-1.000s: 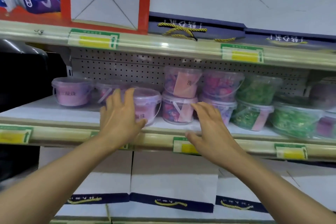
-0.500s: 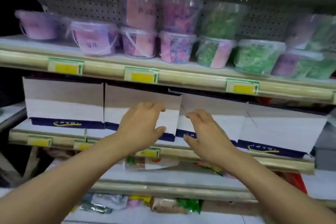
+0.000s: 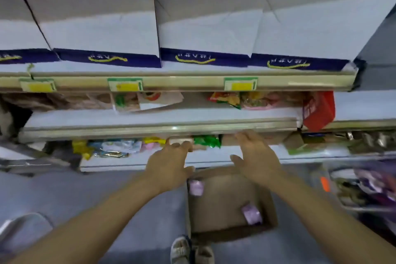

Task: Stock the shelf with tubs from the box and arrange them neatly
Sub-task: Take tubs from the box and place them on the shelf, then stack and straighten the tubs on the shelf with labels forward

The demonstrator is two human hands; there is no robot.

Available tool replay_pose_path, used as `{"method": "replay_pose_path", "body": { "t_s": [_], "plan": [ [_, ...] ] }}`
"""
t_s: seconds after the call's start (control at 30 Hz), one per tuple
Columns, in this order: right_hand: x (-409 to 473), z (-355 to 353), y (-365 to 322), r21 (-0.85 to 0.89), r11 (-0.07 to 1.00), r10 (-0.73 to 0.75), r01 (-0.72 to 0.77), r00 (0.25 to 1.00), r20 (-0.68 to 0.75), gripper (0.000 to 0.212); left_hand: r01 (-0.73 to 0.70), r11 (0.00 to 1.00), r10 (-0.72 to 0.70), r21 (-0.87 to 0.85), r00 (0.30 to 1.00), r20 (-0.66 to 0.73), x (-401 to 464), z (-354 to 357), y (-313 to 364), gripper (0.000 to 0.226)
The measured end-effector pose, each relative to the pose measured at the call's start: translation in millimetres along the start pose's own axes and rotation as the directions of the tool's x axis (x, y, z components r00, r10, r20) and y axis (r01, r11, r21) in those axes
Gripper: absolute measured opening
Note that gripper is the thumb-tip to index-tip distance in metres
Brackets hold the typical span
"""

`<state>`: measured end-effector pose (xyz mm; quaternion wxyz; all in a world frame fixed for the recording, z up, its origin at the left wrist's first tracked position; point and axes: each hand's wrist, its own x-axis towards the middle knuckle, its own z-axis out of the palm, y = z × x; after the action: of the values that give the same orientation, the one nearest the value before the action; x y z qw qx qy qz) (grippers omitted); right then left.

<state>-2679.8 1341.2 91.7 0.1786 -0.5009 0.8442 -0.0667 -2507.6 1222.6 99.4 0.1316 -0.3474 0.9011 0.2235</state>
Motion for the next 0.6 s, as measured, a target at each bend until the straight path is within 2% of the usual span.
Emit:
{"method": "replay_pose_path", "body": {
  "t_s": [0.17,0.37,0.47,0.57,0.6],
  "plan": [
    [-9,62,52,0.034,0.990,0.132,-0.134,0.989,0.072,0.048,0.069,0.997,-0.063,-0.025,0.978,0.198,26,69,-21,0.042],
    [-14,144,99,0.082,0.939,0.315,-0.334,0.930,0.187,0.062,0.099,0.993,-0.073,-0.062,0.941,0.329,56,147,-42,0.043],
    [-21,186,123,0.101,0.897,0.401,-0.431,0.887,0.228,0.056,0.090,0.995,-0.067,-0.046,0.930,0.362,74,187,-44,0.050],
    [-30,224,144,0.148,0.880,0.427,-0.450,0.889,0.164,0.045,0.095,0.995,-0.075,-0.035,0.924,0.375,93,231,-45,0.055],
    [-33,237,151,0.180,0.874,0.433,-0.451,0.892,0.131,0.050,0.103,0.994,-0.081,-0.038,0.922,0.377,100,248,-46,0.056]
  ]
}}
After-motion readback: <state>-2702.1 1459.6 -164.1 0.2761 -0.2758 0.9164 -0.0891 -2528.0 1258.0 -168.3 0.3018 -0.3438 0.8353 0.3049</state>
